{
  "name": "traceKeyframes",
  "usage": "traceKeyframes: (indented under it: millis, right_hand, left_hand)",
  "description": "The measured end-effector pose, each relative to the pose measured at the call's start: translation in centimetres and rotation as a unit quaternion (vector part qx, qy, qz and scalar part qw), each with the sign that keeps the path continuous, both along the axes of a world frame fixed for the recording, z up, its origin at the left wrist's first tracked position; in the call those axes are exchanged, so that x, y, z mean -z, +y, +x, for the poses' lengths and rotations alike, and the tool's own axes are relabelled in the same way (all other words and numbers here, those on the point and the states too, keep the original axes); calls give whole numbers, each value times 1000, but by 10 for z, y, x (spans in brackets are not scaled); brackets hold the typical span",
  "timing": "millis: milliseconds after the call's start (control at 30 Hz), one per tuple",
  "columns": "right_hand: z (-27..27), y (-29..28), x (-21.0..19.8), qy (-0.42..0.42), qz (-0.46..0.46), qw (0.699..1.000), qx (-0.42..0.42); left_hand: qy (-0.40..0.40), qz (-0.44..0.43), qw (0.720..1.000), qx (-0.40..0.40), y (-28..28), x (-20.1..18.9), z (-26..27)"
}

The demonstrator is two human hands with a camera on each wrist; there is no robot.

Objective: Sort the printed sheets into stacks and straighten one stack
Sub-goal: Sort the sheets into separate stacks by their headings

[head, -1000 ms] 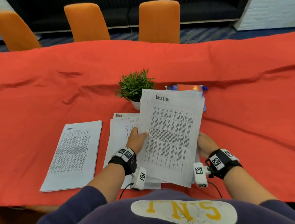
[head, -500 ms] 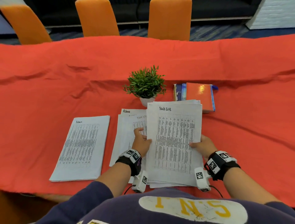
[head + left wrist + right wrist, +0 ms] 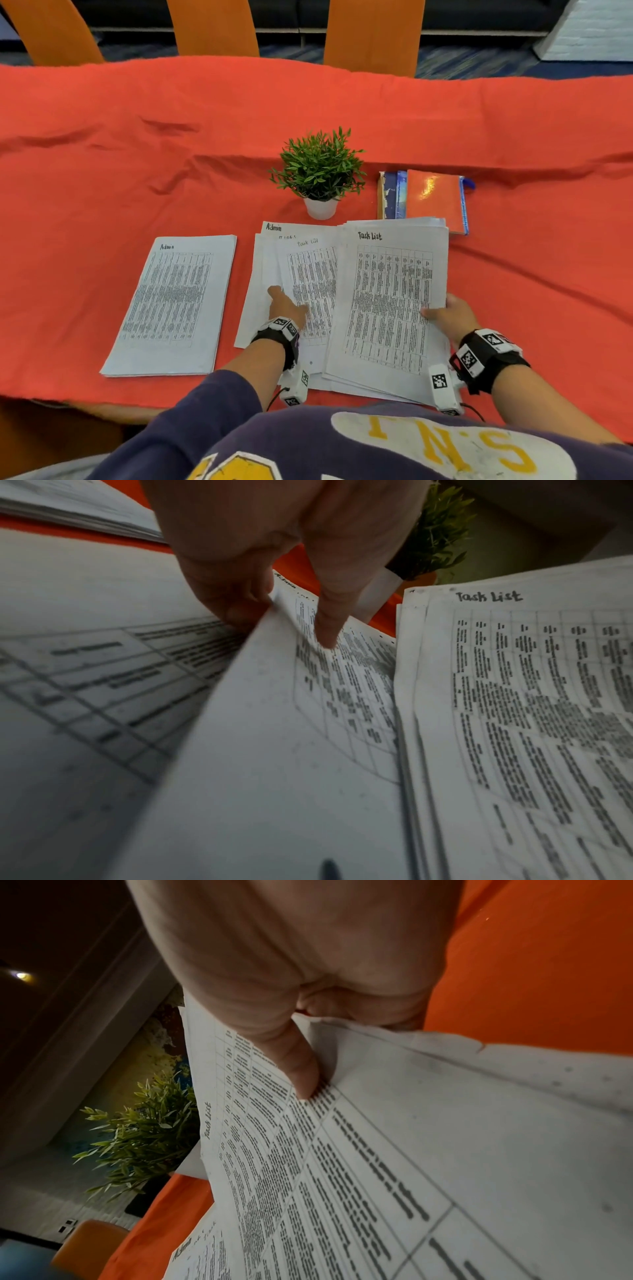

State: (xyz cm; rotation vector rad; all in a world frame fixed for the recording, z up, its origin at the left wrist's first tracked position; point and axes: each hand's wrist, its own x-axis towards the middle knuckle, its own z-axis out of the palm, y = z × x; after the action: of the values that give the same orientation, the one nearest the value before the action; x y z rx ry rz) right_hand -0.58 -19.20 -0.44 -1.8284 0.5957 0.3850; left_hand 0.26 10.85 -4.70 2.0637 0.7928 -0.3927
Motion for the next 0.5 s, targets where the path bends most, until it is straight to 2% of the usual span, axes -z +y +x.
traceKeyframes:
  millis: [167, 300, 400, 500]
  right_hand:
    - [2, 1, 1, 0, 1, 1000, -3]
    - [7, 0, 2, -4, 10, 1000, 7]
    - [10, 1, 2, -5, 14, 1000, 15]
    - [13, 2, 4, -2, 17, 1000, 18]
  left_hand:
    - [-20, 76, 993, 91, -7, -7, 3]
    - [-23, 195, 965, 176, 1, -10, 8]
    - [-4, 248, 949, 195, 14, -5, 8]
    - [19, 255, 949, 186, 25, 4, 7]
